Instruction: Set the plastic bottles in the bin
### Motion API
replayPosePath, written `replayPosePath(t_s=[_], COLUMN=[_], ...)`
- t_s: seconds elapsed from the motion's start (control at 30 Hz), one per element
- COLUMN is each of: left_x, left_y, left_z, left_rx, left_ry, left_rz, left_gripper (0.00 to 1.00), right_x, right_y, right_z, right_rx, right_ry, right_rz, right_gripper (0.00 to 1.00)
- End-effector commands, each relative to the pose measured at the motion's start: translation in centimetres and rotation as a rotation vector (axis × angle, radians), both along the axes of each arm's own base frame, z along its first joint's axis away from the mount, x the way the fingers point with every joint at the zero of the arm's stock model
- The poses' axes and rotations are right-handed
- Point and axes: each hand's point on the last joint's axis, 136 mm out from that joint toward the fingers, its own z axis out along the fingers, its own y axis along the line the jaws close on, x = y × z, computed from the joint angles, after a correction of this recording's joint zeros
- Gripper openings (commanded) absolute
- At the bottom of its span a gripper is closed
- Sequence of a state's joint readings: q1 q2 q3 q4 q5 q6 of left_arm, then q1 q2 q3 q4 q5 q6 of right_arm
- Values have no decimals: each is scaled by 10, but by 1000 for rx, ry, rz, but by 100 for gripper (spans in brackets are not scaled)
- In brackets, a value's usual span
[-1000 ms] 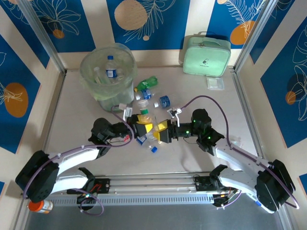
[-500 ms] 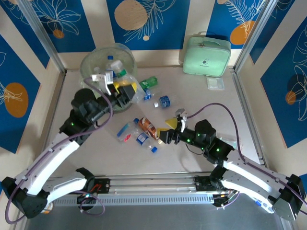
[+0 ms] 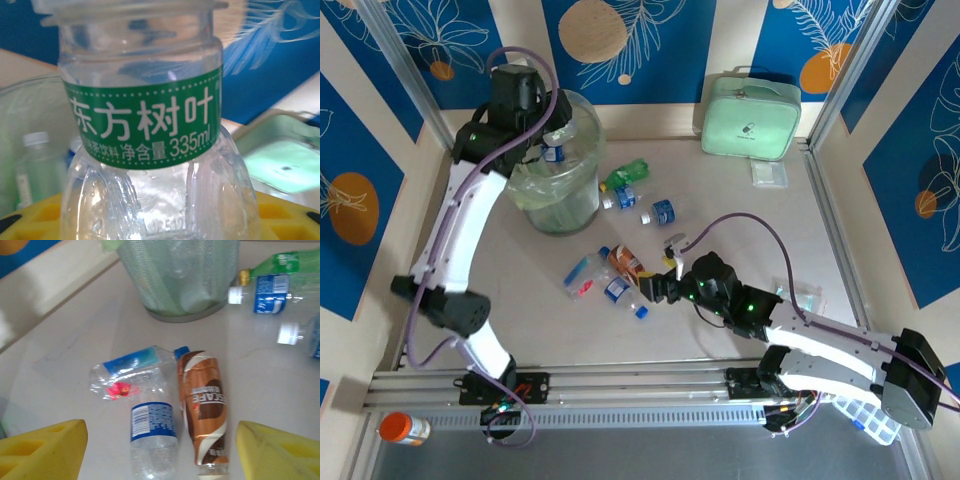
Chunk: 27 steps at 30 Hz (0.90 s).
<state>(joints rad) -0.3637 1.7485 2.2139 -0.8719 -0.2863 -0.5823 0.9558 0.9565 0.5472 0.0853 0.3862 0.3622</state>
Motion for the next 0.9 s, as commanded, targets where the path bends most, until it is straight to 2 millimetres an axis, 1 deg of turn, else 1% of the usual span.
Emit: replayPosePath(t_s=[0.0,0.03,0.1,0.17,0.27,0.43,0.53,0.63,0.67,0.77,0.83,0.87], left_x=[-2,4,17,23,24,24,25,27,27,26,25,25], left_y=[40,43,43,46,53,43,40,37,38,49,52,53], left_z=[-55,-67,-92,-112,-136,-180,-200,-216,-220,-233,-241,-245], left_rx=[76,65,24,4,35,43,53,59,70,133,146,150], left_ry=[246,279,347,406,475,613,669,707,719,759,781,791], left_rz=[135,140,116,111,143,96,75,59,61,98,101,105], left_gripper=[22,23,23,24,24,27,29,33,34,44,53,59], right_x=[20,21,21,21,23,27,29,30,30,30,29,29], right_y=[-18,-22,-26,-28,-31,-33,-33,-33,-33,-34,-35,-35], right_z=[18,17,20,22,22,19,16,15,15,16,17,17], right_rx=[-43,-46,-34,-23,-27,-38,-54,-60,-59,-58,-54,-55], right_ry=[-66,-71,-82,-90,-90,-73,-63,-57,-58,-60,-61,-62], right_rz=[-152,-172,-183,-189,-209,-236,-248,-251,-253,-256,-256,-256], right_gripper=[79,79,79,79,79,80,80,80,80,80,80,80])
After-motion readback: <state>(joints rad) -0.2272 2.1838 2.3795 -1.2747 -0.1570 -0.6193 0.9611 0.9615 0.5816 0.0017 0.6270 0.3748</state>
